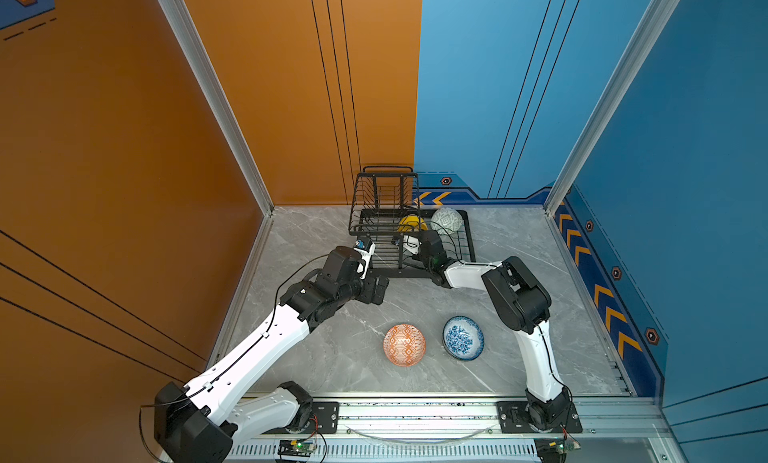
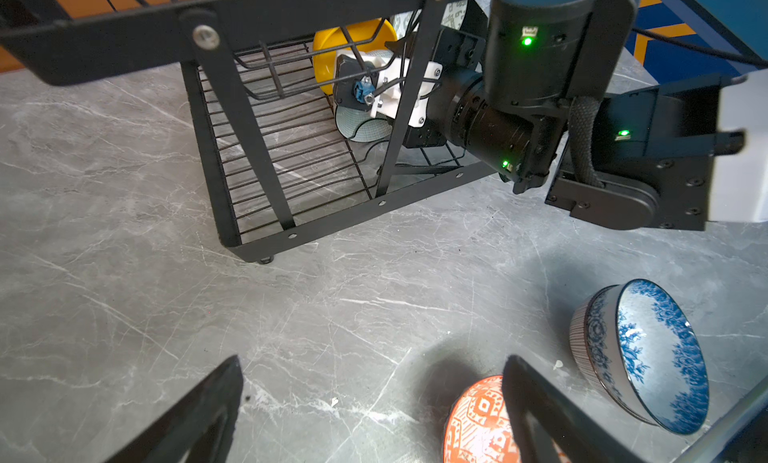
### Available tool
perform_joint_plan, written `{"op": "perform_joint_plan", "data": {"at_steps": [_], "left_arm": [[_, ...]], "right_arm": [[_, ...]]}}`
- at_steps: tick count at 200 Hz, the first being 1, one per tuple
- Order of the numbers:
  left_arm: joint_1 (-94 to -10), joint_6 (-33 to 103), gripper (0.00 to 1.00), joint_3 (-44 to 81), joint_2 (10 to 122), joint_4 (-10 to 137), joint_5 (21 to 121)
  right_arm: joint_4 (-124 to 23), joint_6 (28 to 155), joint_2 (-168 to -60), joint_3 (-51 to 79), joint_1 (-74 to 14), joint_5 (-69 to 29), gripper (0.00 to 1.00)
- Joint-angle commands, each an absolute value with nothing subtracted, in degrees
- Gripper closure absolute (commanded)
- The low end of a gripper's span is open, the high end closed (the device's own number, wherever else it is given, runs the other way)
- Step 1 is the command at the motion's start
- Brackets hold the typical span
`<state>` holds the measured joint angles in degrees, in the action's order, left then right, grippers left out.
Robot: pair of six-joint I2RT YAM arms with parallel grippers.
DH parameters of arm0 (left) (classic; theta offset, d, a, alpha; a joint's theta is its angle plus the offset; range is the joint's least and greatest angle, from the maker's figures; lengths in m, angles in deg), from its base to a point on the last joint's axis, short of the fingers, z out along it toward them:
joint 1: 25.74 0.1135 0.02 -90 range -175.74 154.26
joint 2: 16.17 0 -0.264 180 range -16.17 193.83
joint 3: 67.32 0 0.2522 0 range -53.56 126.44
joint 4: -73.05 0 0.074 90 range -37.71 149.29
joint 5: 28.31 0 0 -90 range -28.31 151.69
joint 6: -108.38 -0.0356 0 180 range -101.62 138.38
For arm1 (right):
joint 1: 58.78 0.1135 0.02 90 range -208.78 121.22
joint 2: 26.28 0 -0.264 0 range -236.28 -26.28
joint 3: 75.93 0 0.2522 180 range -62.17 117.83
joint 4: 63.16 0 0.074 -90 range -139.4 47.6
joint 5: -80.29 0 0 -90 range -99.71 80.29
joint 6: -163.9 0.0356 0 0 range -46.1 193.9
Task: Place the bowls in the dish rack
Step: 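Set the pale green bowl upright in the slots and open the right gripper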
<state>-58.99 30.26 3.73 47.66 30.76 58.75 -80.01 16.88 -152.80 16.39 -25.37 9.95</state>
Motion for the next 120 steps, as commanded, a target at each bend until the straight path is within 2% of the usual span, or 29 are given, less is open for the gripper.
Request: {"op": "perform_joint_plan", "data": {"at_steps": [1,33,43,120], "left_arm": [[-58.59,30.86,0.02,3.08,46.93,30.14,58.36],[-58.56,30.95,0.02,2.82,46.85,30.19,58.44],[-58.6,30.95,0.02,2.73,46.86,30.16,58.52],[-58.56,30.95,0.02,2.6,46.74,30.15,58.45]], "right_arm": [[-75.62,18.02,-149.38,16.69,-25.21,9.19,0.47],[-75.05,18.44,-148.19,15.08,-25.28,8.89,0.21],[-75.06,18.42,-147.93,14.68,-25.25,9.04,0.16],[-75.86,18.54,-147.39,13.94,-25.47,9.71,0.02]]}}
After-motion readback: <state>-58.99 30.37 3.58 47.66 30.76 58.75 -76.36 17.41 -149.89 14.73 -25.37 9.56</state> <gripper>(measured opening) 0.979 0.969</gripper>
